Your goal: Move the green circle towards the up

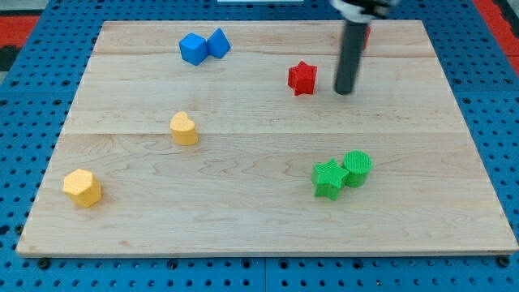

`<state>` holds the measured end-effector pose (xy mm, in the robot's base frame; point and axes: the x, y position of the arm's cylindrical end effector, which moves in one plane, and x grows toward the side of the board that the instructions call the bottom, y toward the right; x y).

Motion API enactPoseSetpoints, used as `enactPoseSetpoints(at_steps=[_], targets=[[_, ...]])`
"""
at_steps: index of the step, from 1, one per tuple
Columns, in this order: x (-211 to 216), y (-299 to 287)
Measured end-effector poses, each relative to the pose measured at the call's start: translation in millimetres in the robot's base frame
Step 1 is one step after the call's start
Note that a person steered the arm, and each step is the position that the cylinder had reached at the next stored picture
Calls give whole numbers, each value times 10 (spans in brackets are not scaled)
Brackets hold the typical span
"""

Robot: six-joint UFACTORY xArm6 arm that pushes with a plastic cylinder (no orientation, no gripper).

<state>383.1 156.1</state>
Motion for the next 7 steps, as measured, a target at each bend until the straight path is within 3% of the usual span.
enactPoseSetpoints(at_steps=[1, 2, 3, 5, 6, 7], targets=[[1048, 527], [1801, 508], [1906, 191], [1049, -369], [942, -523], [1348, -344]])
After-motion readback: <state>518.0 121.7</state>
